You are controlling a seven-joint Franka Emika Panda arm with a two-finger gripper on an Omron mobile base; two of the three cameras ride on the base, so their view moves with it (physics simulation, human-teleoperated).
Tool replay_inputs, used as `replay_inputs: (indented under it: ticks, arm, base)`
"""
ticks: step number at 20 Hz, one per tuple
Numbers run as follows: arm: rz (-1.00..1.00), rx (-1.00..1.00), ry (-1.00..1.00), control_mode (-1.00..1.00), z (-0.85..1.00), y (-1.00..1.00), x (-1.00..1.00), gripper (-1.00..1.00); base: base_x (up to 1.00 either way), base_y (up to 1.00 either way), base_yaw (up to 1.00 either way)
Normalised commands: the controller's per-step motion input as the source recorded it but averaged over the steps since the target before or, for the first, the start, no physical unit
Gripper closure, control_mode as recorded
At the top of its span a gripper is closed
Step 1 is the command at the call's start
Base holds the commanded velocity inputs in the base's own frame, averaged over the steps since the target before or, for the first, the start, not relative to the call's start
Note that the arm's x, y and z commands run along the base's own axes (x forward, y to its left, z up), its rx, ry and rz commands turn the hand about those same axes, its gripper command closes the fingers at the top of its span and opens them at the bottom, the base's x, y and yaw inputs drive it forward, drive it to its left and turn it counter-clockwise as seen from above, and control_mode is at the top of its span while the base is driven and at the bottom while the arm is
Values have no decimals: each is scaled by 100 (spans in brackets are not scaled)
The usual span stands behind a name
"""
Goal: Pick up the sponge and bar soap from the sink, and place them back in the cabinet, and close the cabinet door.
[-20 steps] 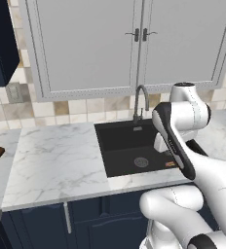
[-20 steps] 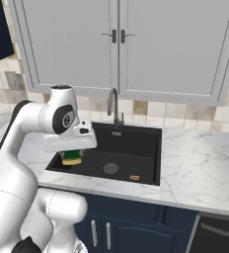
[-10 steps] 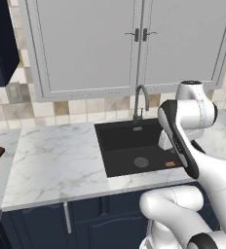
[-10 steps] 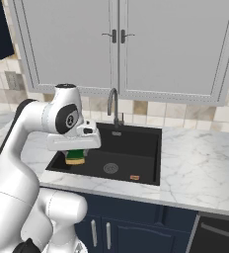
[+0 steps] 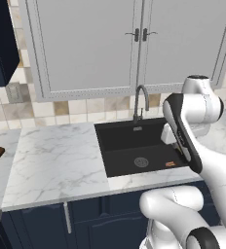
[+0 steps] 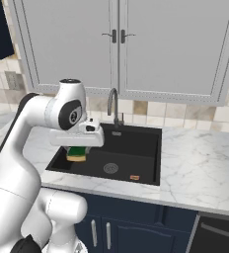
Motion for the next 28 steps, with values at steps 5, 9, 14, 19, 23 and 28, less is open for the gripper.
replay_inputs:
  ticks: [5, 9, 14, 19, 23, 28]
  arm:
    - [-5, 0, 0, -100, 3, -2, 0, 100]
    - [-1, 0, -2, -100, 0, 0, 0, 100]
    - [-7, 0, -4, -100, 0, 0, 0, 100]
    - [-4, 0, -4, -100, 0, 0, 0, 100]
    - [0, 0, -3, -100, 0, 0, 0, 100]
    - [0, 0, 0, 100, 0, 0, 0, 100]
  base:
    - [0, 0, 0]
    - [0, 0, 0]
    - [0, 0, 0]
    - [0, 0, 0]
    - [0, 0, 0]
    - [-34, -19, 0]
